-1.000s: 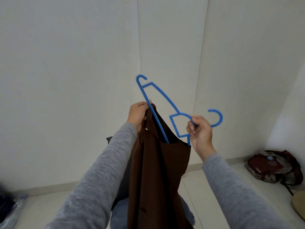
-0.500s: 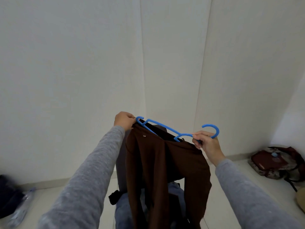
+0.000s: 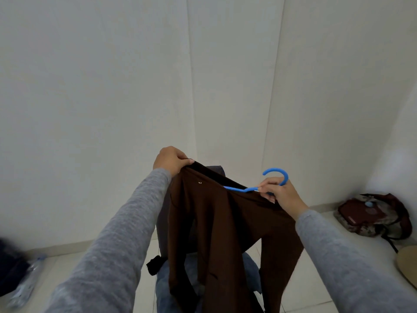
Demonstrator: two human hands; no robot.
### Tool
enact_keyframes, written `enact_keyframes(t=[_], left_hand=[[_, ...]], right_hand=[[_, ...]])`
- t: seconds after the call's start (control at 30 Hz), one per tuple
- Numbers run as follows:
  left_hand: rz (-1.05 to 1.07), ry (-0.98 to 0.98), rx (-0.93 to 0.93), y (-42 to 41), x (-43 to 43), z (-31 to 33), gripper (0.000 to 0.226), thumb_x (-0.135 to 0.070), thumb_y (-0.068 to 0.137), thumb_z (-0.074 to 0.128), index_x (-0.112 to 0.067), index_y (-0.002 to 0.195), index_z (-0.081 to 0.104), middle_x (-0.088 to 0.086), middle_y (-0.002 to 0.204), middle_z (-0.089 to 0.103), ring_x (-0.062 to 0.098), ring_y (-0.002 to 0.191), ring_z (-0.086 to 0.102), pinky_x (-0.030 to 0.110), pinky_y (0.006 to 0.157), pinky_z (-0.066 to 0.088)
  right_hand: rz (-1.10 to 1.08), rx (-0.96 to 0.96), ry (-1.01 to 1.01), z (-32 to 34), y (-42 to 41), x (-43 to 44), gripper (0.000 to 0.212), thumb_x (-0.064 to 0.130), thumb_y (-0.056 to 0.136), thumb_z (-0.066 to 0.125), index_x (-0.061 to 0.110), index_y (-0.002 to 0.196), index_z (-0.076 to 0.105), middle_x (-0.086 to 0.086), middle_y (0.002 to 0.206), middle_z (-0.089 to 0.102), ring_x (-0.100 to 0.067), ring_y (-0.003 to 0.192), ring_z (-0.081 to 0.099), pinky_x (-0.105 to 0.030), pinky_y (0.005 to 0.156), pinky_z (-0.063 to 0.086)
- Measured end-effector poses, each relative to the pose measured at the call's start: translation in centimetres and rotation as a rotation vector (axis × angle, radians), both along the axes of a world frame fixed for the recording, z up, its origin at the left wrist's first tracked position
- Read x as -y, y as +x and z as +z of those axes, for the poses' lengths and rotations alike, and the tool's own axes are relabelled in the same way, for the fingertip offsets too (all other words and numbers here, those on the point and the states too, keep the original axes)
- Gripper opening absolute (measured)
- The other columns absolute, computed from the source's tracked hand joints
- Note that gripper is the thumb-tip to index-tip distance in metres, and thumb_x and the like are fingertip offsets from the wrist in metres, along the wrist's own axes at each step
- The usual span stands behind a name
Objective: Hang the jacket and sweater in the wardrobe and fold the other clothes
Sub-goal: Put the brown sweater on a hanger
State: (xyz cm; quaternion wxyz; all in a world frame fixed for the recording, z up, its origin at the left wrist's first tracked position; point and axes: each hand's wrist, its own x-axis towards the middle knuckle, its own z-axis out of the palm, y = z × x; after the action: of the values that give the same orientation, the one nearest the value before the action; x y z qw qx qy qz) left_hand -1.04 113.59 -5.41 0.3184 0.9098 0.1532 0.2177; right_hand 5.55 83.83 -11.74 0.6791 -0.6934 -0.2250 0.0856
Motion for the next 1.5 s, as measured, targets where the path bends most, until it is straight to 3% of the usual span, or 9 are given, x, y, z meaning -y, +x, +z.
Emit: enact_keyframes(t=[0.13, 0.3, 0.43, 0.63, 0.93, 1.1, 1.17, 1.27, 1.5], left_hand=[[-0.13, -0.016, -0.002, 0.0, 1.1, 0.8, 0.017, -0.023, 0.079, 0.074, -0.006, 0.08, 0.074, 0.0, 0.064, 0.062, 0.01, 0.053, 0.054, 0.018, 0.055, 0.047], [-0.345, 0.057, -0.058, 0.7, 4.0, 1.8, 0.017, -0.024, 0.082, 0.072, -0.006, 0.083, 0.073, 0.001, 0.064, 0.062, 0.01, 0.055, 0.056, 0.023, 0.062, 0.052], [-0.407, -0.028, -0.086, 1.5, 4.6, 0.7, 0.017, -0.028, 0.086, 0.067, -0.015, 0.096, 0.069, 0.002, 0.082, 0.063, 0.015, 0.075, 0.06, 0.026, 0.076, 0.051], [-0.154, -0.048, 0.057, 0.0, 1.5, -4.9, 0.048, -0.043, 0.079, 0.07, -0.024, 0.121, 0.055, -0.005, 0.111, 0.049, 0.011, 0.107, 0.048, 0.029, 0.097, 0.039], [-0.001, -0.262, 0.167, -0.9, -0.1, -7.0, 0.03, -0.01, 0.082, 0.07, -0.009, 0.111, 0.061, 0.005, 0.105, 0.061, 0.019, 0.098, 0.057, 0.031, 0.093, 0.044], [0.017, -0.153, 0.047, -0.1, -1.4, -6.8, 0.018, 0.003, 0.085, 0.06, -0.002, 0.102, 0.066, 0.015, 0.098, 0.066, 0.028, 0.097, 0.061, 0.025, 0.084, 0.042], [-0.007, -0.139, 0.108, 0.0, -2.6, -5.1, 0.022, 0.009, 0.083, 0.058, -0.002, 0.1, 0.068, 0.016, 0.098, 0.068, 0.022, 0.092, 0.061, 0.015, 0.077, 0.044], [-0.125, -0.138, 0.156, -0.3, -3.9, -1.3, 0.033, 0.018, 0.082, 0.049, -0.004, 0.097, 0.068, 0.011, 0.093, 0.067, 0.017, 0.089, 0.059, 0.002, 0.071, 0.043], [-0.201, -0.127, 0.105, 0.1, -3.7, 2.8, 0.044, 0.014, 0.079, 0.039, -0.016, 0.086, 0.069, 0.006, 0.095, 0.068, 0.017, 0.093, 0.06, 0.02, 0.082, 0.045]], right_hand=[[-0.025, -0.01, -0.057, 0.7, -0.3, -0.3, 0.022, -0.012, 0.081, 0.053, -0.003, 0.062, 0.06, -0.007, 0.044, 0.043, -0.007, 0.036, 0.035, -0.013, 0.041, 0.033], [0.018, 0.047, -0.083, 3.2, -0.1, -1.8, 0.019, -0.001, 0.083, 0.059, -0.002, 0.064, 0.063, -0.014, 0.055, 0.057, -0.012, 0.043, 0.037, -0.02, 0.045, 0.031], [0.026, 0.076, -0.113, 4.6, 0.0, -2.7, 0.013, 0.01, 0.086, 0.066, -0.002, 0.082, 0.07, -0.013, 0.069, 0.067, -0.011, 0.052, 0.041, -0.019, 0.051, 0.037], [-0.033, 0.112, -0.083, 5.8, 0.6, -2.1, 0.013, 0.017, 0.087, 0.066, 0.005, 0.085, 0.07, -0.007, 0.069, 0.069, -0.011, 0.057, 0.042, -0.021, 0.059, 0.039], [-0.133, 0.165, 0.054, 7.0, 0.4, -3.3, 0.023, 0.028, 0.096, 0.052, 0.014, 0.08, 0.043, -0.022, 0.074, 0.069, -0.007, 0.043, 0.039, -0.014, 0.047, 0.035], [-0.263, 0.214, 0.085, 7.2, 1.0, -4.0, 0.026, 0.03, 0.1, 0.041, 0.016, 0.078, 0.041, -0.008, 0.065, 0.051, -0.014, 0.049, 0.056, -0.022, 0.065, 0.048], [-0.286, 0.245, 0.067, 7.6, 1.4, -3.6, 0.027, 0.029, 0.1, 0.042, 0.016, 0.076, 0.041, -0.002, 0.063, 0.046, -0.016, 0.05, 0.052, -0.029, 0.068, 0.05], [-0.302, 0.298, -0.003, 8.2, 1.8, -2.9, 0.028, 0.029, 0.101, 0.041, 0.015, 0.076, 0.04, -0.001, 0.06, 0.043, -0.013, 0.049, 0.046, -0.018, 0.052, 0.042], [-0.313, 0.353, -0.022, 9.5, 2.1, -2.7, 0.028, 0.029, 0.1, 0.042, 0.015, 0.076, 0.038, 0.0, 0.062, 0.041, -0.009, 0.047, 0.043, -0.011, 0.046, 0.038]])
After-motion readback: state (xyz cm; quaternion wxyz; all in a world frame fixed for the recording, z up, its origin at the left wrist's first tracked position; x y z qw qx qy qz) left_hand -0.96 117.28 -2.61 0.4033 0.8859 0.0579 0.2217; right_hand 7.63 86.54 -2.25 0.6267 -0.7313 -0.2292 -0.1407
